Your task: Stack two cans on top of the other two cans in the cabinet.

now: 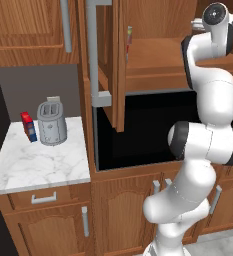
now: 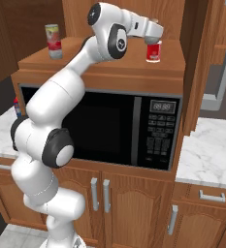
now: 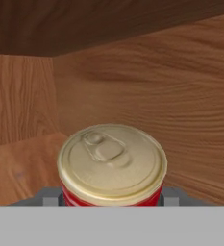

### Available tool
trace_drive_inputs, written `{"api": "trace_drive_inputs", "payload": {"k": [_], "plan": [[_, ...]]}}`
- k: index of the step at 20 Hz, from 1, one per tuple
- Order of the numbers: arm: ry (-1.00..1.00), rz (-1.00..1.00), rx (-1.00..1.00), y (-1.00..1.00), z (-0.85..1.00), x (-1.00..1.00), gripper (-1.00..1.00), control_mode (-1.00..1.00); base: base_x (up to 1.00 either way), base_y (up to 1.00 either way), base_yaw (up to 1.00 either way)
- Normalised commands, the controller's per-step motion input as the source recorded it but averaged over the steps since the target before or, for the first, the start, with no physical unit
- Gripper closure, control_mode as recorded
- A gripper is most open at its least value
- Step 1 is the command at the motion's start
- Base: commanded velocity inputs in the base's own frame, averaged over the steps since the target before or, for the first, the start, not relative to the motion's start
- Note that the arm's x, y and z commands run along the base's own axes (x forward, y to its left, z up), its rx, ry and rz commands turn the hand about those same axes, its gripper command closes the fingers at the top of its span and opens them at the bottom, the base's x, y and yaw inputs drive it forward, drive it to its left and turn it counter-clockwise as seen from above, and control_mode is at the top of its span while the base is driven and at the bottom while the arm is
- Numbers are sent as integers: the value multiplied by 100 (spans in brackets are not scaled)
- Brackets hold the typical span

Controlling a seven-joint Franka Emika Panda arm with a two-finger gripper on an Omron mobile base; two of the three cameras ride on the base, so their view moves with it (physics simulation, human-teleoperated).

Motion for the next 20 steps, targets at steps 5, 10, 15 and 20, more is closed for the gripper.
{"api": "trace_drive_inputs", "payload": {"k": [5,10,15,20], "plan": [[0,0,0,-1,8,0,100,-100,0,0,0],[0,0,0,0,5,10,100,-100,0,0,0],[1,0,0,0,1,19,100,-100,0,0,0],[2,0,0,-1,1,14,100,-100,0,0,0]]}}
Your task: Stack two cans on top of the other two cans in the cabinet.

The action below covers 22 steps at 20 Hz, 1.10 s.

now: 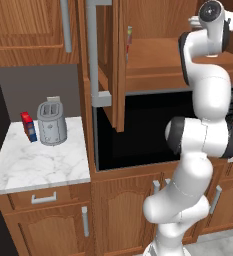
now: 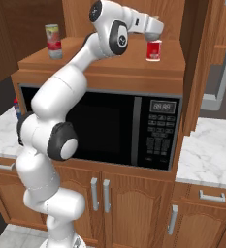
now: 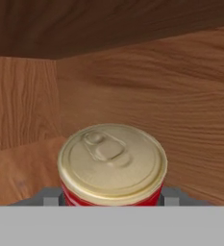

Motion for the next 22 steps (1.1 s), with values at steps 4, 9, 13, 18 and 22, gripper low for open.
{"api": "trace_drive_inputs", "payload": {"k": [4,9,13,18,22], "plan": [[2,0,0,-10,1,6,100,-100,0,0,0],[0,0,0,-8,0,-2,100,-100,0,0,0],[0,0,0,-4,0,0,100,-100,0,0,0],[3,0,0,0,-10,3,100,-100,0,0,0],[12,0,1,-1,-6,16,100,-100,0,0,0]]}}
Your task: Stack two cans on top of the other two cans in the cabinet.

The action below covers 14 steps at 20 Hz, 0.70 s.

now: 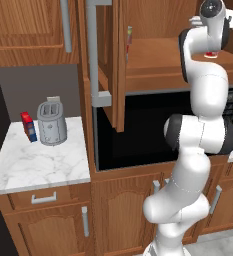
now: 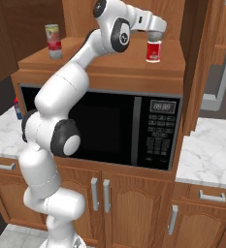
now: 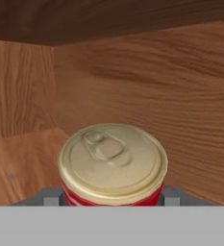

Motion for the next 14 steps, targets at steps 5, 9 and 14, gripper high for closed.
{"api": "trace_drive_inputs", "payload": {"k": [5,9,14], "plan": [[9,0,2,-4,-2,11,100,-100,0,0,0],[6,0,3,-6,-2,4,100,-100,0,0,0],[1,0,3,-8,-6,-2,-100,-100,0,0,0]]}}
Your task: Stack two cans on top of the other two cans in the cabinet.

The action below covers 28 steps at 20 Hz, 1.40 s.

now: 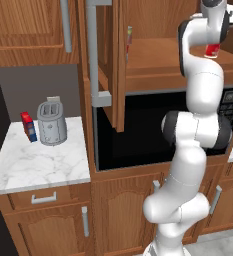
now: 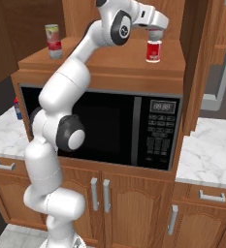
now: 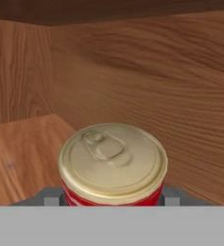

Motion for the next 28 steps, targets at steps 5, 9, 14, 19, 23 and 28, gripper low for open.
{"api": "trace_drive_inputs", "payload": {"k": [5,9,14,19,23,28], "plan": [[0,0,2,-4,-5,-4,-100,-100,0,0,0],[0,0,0,0,-4,-1,-100,-100,0,0,0],[0,0,0,7,-1,-1,-100,-100,0,0,0],[0,0,0,15,0,-5,-100,-100,0,0,0],[-1,-2,0,11,-11,-25,-100,-100,0,0,0],[-6,-5,0,20,-29,-36,-100,-100,0,0,0]]}}
